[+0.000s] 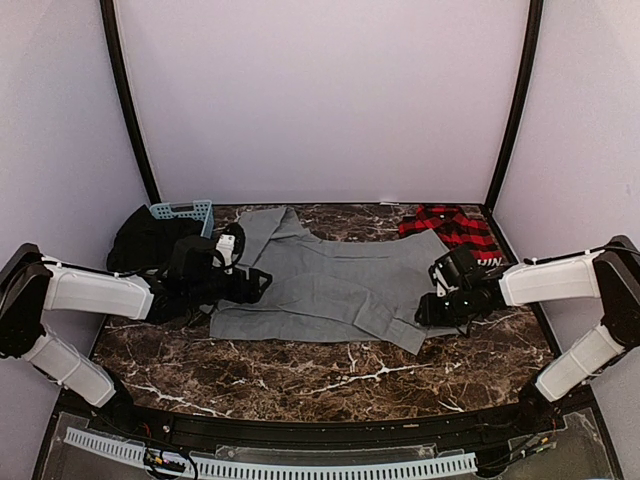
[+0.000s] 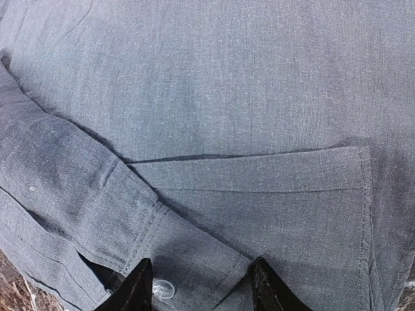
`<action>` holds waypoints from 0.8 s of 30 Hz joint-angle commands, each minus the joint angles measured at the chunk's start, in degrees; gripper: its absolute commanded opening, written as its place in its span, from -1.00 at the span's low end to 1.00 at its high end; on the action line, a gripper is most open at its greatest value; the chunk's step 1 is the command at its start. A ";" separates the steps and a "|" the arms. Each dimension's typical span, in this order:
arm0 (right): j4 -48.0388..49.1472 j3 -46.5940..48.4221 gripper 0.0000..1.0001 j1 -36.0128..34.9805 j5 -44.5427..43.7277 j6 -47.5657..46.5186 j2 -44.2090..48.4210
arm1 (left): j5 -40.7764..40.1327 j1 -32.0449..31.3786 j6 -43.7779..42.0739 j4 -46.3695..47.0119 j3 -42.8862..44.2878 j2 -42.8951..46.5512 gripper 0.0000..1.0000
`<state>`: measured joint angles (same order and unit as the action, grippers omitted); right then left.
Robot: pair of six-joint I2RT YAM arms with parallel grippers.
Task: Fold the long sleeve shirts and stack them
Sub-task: Adjust the sleeve of the 1/3-folded shirt.
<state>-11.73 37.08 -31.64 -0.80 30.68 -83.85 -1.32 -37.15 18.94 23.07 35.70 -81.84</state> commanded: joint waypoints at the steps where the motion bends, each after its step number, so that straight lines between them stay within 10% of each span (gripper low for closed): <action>1: -0.23 -1.66 -0.10 -0.87 -2.38 -0.25 0.06 | 0.37 -0.12 0.45 -0.59 0.69 -0.17 0.64; 15: 1.93 -2.68 -0.98 -0.88 -0.93 -1.35 2.46 | -0.02 -0.12 0.11 -0.94 0.43 0.05 0.64; 24: -2.17 1.12 -1.00 -0.84 -4.66 -2.86 6.13 | -0.35 -0.12 -0.16 -1.08 0.16 -0.12 0.64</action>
<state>-12.19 35.42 -32.01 -2.96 28.97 -80.60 -1.34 -37.15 19.09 23.05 35.70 -81.97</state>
